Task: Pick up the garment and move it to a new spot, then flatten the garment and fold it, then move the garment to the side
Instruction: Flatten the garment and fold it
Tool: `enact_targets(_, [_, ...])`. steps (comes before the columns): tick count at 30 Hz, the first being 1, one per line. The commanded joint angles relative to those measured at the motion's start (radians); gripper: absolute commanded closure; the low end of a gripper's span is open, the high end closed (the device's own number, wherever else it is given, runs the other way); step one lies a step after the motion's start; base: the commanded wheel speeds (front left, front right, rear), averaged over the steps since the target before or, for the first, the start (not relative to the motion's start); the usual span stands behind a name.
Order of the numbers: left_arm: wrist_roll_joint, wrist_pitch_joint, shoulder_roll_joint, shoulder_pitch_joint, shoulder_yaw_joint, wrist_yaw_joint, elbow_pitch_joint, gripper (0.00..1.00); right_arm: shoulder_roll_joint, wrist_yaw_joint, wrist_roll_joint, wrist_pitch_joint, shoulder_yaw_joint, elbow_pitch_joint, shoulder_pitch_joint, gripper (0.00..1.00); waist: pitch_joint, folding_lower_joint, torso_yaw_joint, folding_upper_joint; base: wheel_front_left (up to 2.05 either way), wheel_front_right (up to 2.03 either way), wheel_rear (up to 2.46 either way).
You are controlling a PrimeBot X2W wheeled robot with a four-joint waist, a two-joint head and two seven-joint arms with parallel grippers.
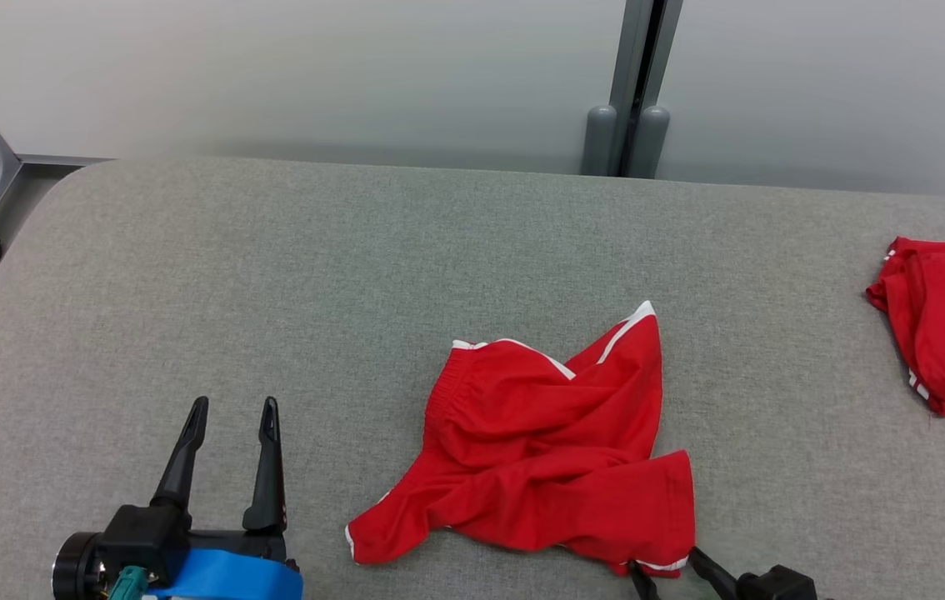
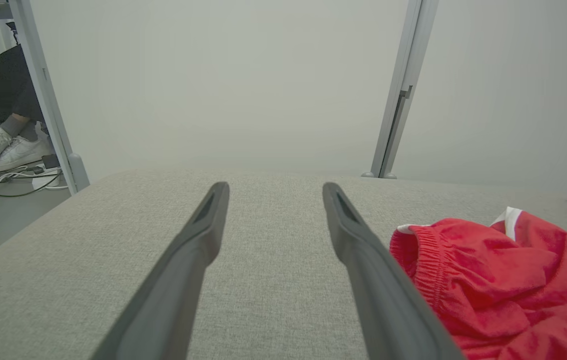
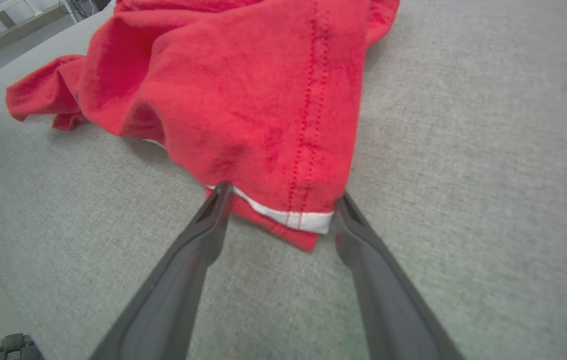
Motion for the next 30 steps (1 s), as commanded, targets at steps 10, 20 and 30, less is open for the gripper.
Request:
enact_targets(10, [-0.003,-0.004,-0.001,-0.006,-0.001,-0.007,0.011,0.0,0.004,0.0,0.044,-0.009,0.002,-0.009,-0.038,1.0,-0.01,-0.0001,-0.003,-0.0001,0.0,0.0,0.0])
enact_targets(20, [-0.008,-0.004,-0.002,0.007,-0.016,-0.005,0.023,0.0,-0.1,0.0,0.056,-0.008,-0.069,-0.199,0.139,1.0,-0.035,-0.0001,-0.053,-0.0001,0.0,0.0,0.0])
enact_targets(30, [-0.013,-0.004,-0.004,0.021,-0.015,-0.006,0.027,0.0,-0.132,0.0,0.057,0.016,-0.135,-0.331,0.245,0.0,-0.047,-0.0001,-0.095,-0.0001,0.0,0.0,0.0])
